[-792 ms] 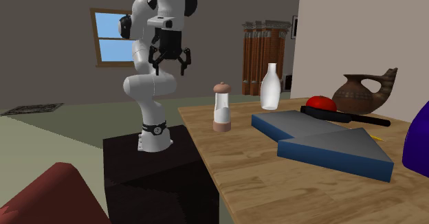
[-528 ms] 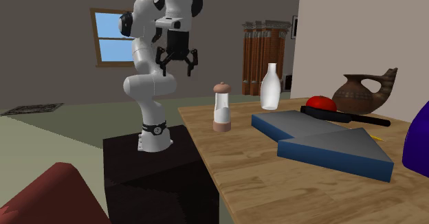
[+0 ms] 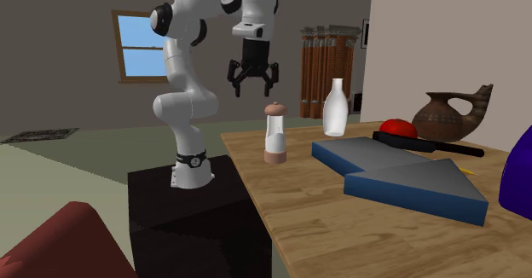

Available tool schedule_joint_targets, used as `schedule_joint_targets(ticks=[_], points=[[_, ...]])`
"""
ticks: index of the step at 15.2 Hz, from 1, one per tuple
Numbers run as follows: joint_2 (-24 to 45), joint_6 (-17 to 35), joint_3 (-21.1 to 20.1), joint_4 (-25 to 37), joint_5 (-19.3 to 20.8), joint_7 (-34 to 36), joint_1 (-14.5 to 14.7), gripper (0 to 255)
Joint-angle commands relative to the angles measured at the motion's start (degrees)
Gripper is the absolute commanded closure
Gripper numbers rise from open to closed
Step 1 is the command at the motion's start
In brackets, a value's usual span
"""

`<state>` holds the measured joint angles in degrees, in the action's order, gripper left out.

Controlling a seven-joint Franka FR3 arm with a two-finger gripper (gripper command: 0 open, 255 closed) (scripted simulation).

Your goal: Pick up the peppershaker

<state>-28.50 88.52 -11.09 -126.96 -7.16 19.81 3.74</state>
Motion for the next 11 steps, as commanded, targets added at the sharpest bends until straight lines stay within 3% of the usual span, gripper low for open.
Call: schedule_joint_targets(ticks=[1,5,11], points=[[4.0,1.3,-1.8,2.9,-0.7,2.3,0.4,0],[11.4,2.8,-4.9,9.2,-1.0,6.4,1.2,0],[11.5,7.4,-5.2,4.7,-1.1,6.1,1.3,0]])
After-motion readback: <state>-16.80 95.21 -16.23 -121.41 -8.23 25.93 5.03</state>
